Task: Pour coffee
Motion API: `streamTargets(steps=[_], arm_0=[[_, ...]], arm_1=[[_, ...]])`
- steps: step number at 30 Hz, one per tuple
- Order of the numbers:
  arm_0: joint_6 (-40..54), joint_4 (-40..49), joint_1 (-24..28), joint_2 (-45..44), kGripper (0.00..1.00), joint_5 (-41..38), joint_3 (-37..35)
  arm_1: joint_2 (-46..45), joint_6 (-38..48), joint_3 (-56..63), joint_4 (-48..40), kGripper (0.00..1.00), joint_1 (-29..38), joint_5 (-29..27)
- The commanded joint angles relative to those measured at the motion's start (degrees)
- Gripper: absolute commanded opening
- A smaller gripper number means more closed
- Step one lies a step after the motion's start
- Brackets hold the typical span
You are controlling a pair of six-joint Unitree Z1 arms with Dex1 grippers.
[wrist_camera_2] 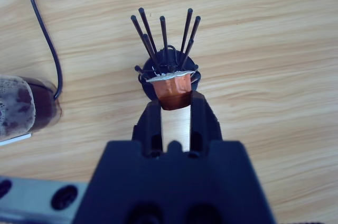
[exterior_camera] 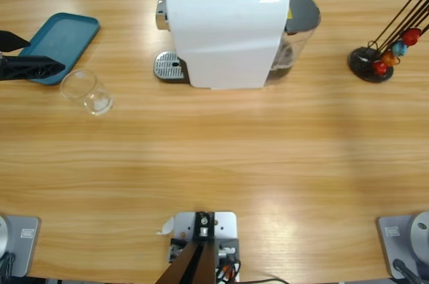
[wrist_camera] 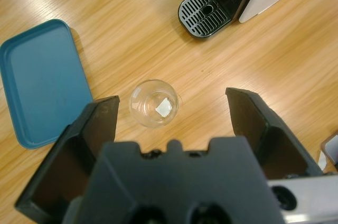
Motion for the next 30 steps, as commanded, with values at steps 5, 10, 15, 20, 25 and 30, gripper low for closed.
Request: streamTargets(steps=[5,10,15,20,25,30], arm_0=[[0.49,0.24,-0.46,-0.62,0.867,0.47,0.95],[0.49,0.17,-0.46,-0.87,0.867,0.47,0.95],[0.49,0.15,-0.46,-1.04,0.867,0.42,0.95],[0.49,0.15,-0.46,-2.10,0.867,0.47,1.13],[0.49,0.15,-0.46,-2.47,0.867,0.47,0.95],[0.56,0.15,-0.46,-2.20,0.870,0.39,0.78]], arm_1=[[-2.14,-1.64,-11.94,8.92,0.000,0.87,-0.66],[-2.60,-2.61,-17.32,13.20,0.000,2.93,-0.74],[-0.88,-7.46,-21.05,16.32,0.000,11.63,1.00],[0.88,-15.49,-25.02,21.16,0.000,21.37,4.13],[2.43,-18.99,-34.93,28.47,0.000,27.80,4.88],[7.77,-25.79,-46.22,32.50,0.000,36.08,4.83]])
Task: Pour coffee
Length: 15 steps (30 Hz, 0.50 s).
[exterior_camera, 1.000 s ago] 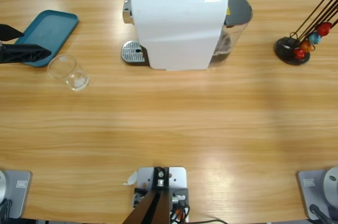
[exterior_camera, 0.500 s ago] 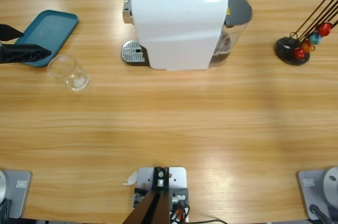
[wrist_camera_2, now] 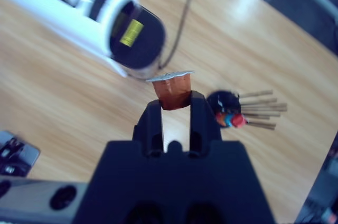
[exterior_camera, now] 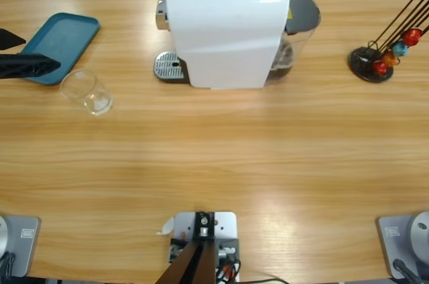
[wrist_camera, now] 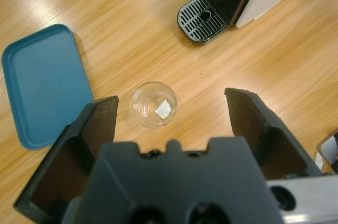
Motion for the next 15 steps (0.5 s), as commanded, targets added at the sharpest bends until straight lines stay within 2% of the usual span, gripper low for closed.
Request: streamTargets(steps=[1,9,15], arm_0=[[0.55,0.15,-0.42,-0.73,0.869,0.39,0.76],[0.57,0.15,-0.42,0.08,0.869,-0.12,0.53],[0.84,0.15,-0.42,1.22,0.872,-1.02,0.28]], arm_1=[[8.81,-9.28,-15.27,6.82,0.000,11.06,1.02],[20.13,-18.91,-27.15,11.74,0.000,20.14,2.03],[25.71,-23.25,-33.37,13.16,0.000,20.55,1.41]])
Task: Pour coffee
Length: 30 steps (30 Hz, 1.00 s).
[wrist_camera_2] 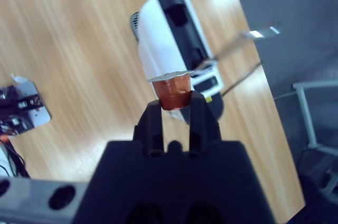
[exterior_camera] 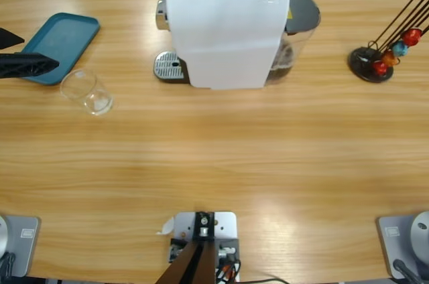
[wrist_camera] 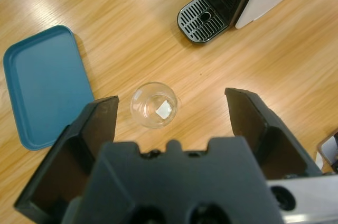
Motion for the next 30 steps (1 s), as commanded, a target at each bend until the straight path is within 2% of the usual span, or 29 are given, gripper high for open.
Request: streamTargets(steps=[1,11,30], arm_0=[[0.69,0.15,-0.42,1.74,0.872,-1.07,0.25],[0.69,0.17,-0.59,3.72,0.867,-1.19,-0.29],[0.78,0.50,-0.59,3.72,0.872,-1.19,-0.10]], arm_1=[[9.96,-5.36,-6.66,1.98,0.000,1.39,-0.37],[20.54,-4.92,-14.88,1.65,0.000,3.45,-3.50],[26.26,-6.57,-18.36,-0.20,0.000,3.59,-6.33]])
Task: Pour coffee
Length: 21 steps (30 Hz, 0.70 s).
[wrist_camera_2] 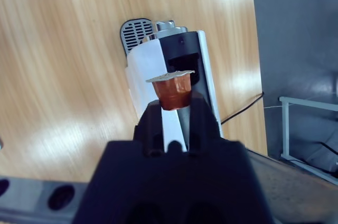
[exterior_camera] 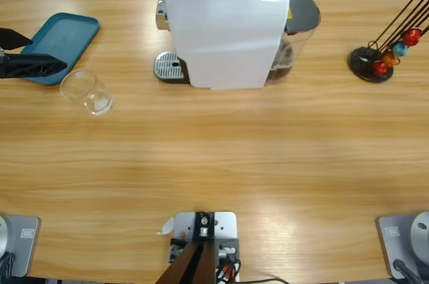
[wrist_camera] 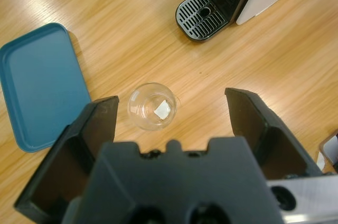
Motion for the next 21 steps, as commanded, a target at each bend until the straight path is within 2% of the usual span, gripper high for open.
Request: streamTargets(steps=[1,15,21], arm_0=[[0.54,0.54,-0.51,1.43,0.872,-0.95,0.59],[0.54,0.94,-0.51,1.24,0.872,-0.95,0.67],[0.54,0.96,-0.51,1.33,0.872,-0.91,0.67]], arm_1=[[4.90,-1.55,-1.39,-0.95,0.000,0.72,-1.70],[9.54,-4.47,-4.82,-1.67,0.000,0.72,-2.58],[9.31,-4.12,-6.28,-1.67,0.000,-0.34,-7.62]])
